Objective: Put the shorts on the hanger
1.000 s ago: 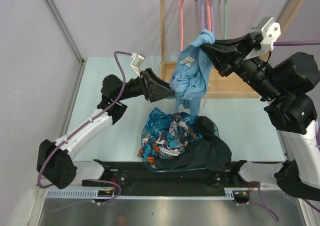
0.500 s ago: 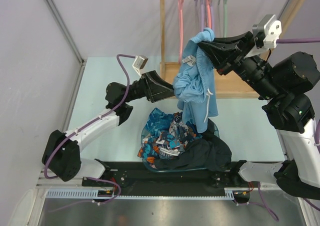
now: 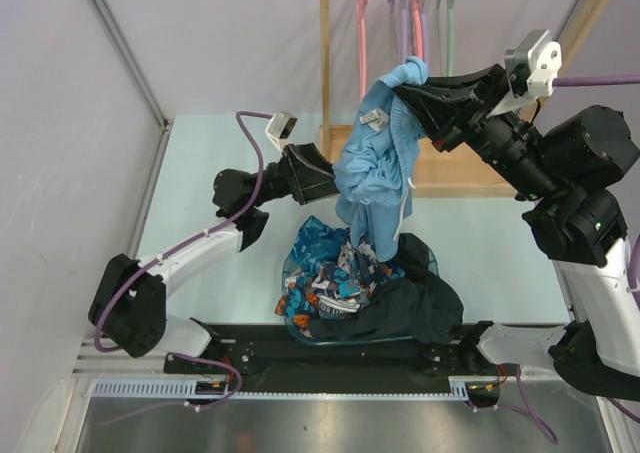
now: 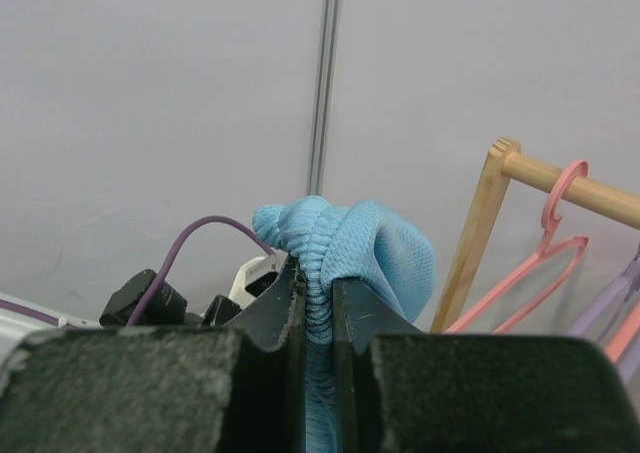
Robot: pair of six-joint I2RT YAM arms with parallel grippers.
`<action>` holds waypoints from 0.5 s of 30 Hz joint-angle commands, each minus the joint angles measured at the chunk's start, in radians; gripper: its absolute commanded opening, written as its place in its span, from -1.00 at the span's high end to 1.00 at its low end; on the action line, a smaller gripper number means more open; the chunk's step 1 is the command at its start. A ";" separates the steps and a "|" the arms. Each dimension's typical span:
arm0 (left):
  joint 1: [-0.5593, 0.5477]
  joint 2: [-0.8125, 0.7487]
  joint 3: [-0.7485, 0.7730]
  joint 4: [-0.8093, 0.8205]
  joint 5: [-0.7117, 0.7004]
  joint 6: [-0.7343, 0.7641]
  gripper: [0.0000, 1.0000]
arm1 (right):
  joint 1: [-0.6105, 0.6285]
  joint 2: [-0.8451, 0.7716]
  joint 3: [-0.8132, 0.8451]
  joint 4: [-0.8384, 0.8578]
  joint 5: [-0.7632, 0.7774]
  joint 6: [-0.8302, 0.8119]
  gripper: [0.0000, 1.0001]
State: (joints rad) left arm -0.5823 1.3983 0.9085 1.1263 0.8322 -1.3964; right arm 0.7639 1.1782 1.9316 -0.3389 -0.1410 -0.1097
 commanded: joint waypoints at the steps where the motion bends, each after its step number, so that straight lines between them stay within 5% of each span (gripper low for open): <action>1: 0.002 0.007 0.089 0.087 -0.039 -0.044 -0.60 | 0.005 -0.037 -0.040 0.103 -0.014 0.044 1.00; 2: 0.001 0.010 0.093 0.086 -0.042 -0.050 -0.58 | 0.005 -0.037 -0.048 0.103 -0.017 0.051 1.00; 5: 0.002 0.022 0.104 0.038 -0.059 -0.049 -0.12 | 0.005 -0.046 -0.071 0.098 -0.025 0.068 1.00; 8: 0.024 0.028 0.150 -0.063 0.013 -0.017 0.53 | 0.005 -0.058 -0.074 0.068 -0.008 0.045 1.00; 9: 0.033 0.006 0.177 -0.303 0.046 0.041 0.95 | 0.003 -0.060 -0.074 0.060 0.001 0.024 1.00; 10: 0.047 -0.013 0.213 -0.506 0.095 0.136 1.00 | 0.003 -0.064 -0.074 0.051 0.018 0.004 1.00; 12: 0.093 -0.022 0.411 -1.016 0.072 0.571 0.99 | 0.003 -0.089 -0.083 0.022 0.044 -0.037 1.00; 13: 0.102 -0.004 0.493 -1.449 0.041 0.732 0.99 | 0.002 -0.103 -0.106 0.012 0.091 -0.074 1.00; 14: 0.111 -0.005 0.624 -1.617 -0.111 1.019 0.99 | 0.000 -0.129 -0.126 -0.009 0.119 -0.087 1.00; 15: 0.111 -0.016 0.668 -1.836 -0.222 1.130 1.00 | -0.011 -0.149 -0.146 -0.023 0.138 -0.103 1.00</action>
State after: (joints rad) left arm -0.5064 1.4261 1.2938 0.2775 0.8536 -0.9901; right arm 0.7639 1.1175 1.8206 -0.3569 -0.1066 -0.1226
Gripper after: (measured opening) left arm 0.079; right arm 0.099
